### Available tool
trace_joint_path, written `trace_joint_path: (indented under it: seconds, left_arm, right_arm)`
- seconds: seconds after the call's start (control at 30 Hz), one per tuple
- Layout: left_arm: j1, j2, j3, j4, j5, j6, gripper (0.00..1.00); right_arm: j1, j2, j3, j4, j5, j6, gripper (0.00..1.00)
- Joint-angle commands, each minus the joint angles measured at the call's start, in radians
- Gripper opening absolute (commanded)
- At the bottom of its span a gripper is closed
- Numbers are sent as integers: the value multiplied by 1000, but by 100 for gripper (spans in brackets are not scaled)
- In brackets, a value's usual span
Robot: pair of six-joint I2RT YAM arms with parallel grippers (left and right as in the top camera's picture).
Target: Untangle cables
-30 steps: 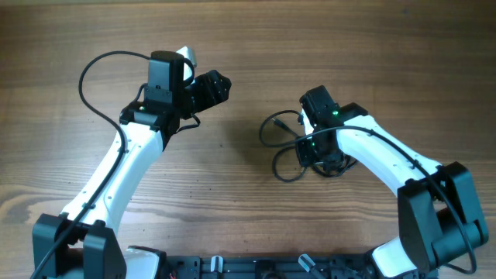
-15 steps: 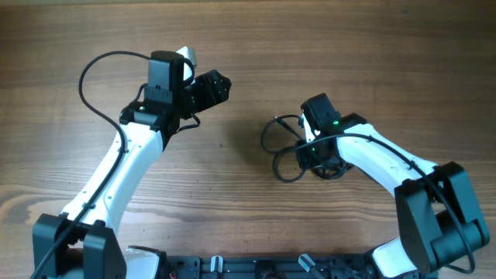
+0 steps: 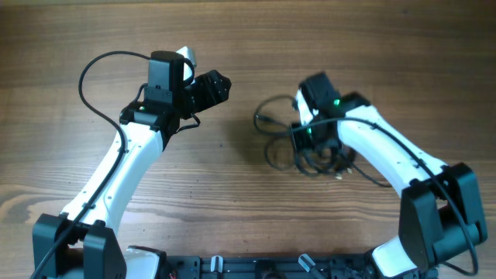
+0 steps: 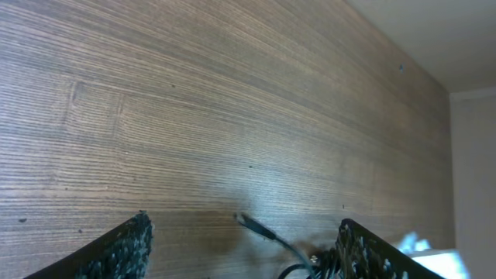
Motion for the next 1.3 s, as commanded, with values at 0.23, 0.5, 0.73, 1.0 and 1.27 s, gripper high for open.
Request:
trace_joint_path:
  seconds: [0.23,0.5,0.73,1.0,1.27]
  left_arm:
    - [-5,10,5,3,58,-23,79]
    - [-5,10,5,34,224,-26,81]
    - [-5,10,5,39,336,-26,83]
    - [-5,10,3,-46,358,-25,86]
    - [-5,11,3,-95,393,13,89]
  right_arm:
    - [-3,2,333,-56,-381,-90,4]
    - [-16,3,333,-14,-380,-57,4]
    - [-52,3,333,-10,-392,-31,4]
    - [-53,3,333,-12,-395,-5,4]
    - [-55,3,333,-15,-399,12,4]
